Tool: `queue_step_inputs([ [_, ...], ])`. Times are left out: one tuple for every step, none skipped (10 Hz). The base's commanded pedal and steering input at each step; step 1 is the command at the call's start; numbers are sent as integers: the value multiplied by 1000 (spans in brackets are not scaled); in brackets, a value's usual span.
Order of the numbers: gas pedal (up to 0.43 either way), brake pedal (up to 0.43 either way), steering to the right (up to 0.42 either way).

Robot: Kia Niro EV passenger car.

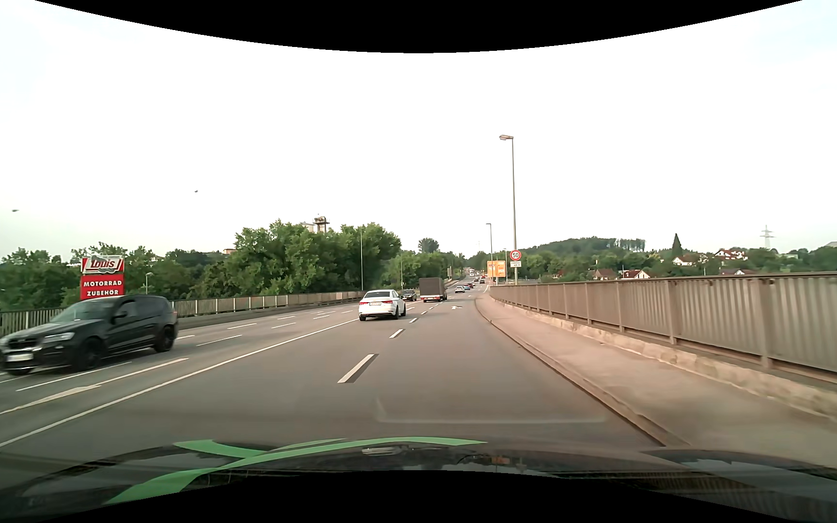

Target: Follow the waypoints while adhering to traffic rules and regulations

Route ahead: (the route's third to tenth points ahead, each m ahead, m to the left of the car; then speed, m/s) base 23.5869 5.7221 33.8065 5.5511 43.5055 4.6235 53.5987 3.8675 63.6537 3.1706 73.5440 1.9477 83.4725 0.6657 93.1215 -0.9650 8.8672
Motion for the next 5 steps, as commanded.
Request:
queue_step_inputs([
  [138,0,-1],
  [138,0,-1],
  [138,0,0],
  [138,0,0],
  [138,0,0],
])
